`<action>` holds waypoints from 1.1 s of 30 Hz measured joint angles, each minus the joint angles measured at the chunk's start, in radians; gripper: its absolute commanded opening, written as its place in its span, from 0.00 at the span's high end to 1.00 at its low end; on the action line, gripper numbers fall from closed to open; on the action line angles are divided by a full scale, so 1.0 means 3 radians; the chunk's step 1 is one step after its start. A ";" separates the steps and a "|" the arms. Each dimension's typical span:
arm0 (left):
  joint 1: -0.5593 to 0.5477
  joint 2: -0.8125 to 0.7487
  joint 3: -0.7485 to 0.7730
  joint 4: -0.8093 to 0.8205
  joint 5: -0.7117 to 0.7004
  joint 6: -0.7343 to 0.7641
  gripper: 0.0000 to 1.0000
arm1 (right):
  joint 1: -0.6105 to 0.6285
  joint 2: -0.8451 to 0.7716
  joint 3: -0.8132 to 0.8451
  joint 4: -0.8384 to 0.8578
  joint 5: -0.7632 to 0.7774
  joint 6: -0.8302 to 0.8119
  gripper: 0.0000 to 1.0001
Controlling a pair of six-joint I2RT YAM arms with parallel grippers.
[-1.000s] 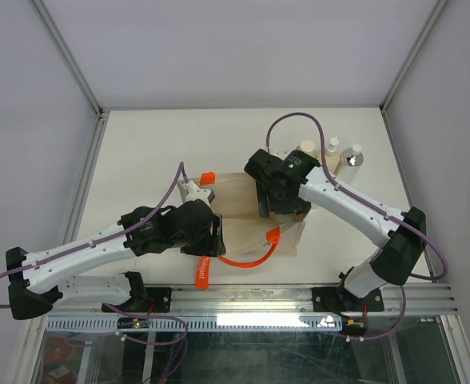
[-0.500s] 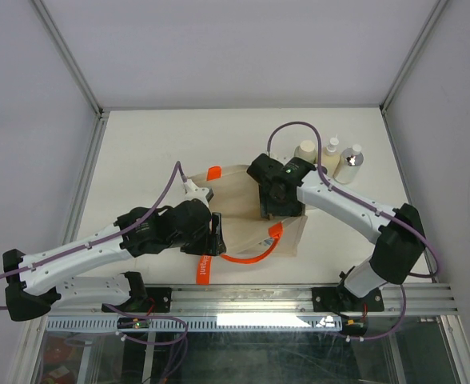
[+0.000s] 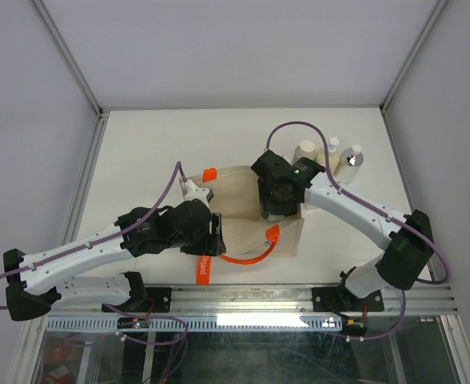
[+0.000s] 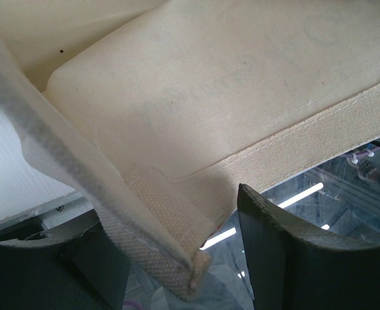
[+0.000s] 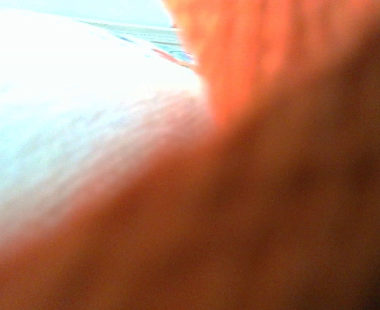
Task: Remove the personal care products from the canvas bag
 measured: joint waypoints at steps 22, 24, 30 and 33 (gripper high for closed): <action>0.0000 0.0095 0.0001 0.0001 0.0000 -0.0001 0.41 | -0.0303 -0.1699 -0.0163 0.0820 -0.0918 -0.0179 1.00; 0.0000 0.0114 0.0001 0.0003 0.0000 -0.0001 0.41 | -0.0326 -0.1781 -0.0074 0.0781 -0.0902 -0.0242 1.00; 0.0000 0.0167 0.0009 0.0003 0.0000 0.0000 0.41 | -0.0340 -0.1876 0.0337 0.0581 -0.0635 -0.0542 1.00; 0.0000 0.0174 0.0009 0.0003 0.0000 0.0000 0.41 | -0.0340 -0.1942 0.0523 0.0444 -0.0432 -0.0718 1.00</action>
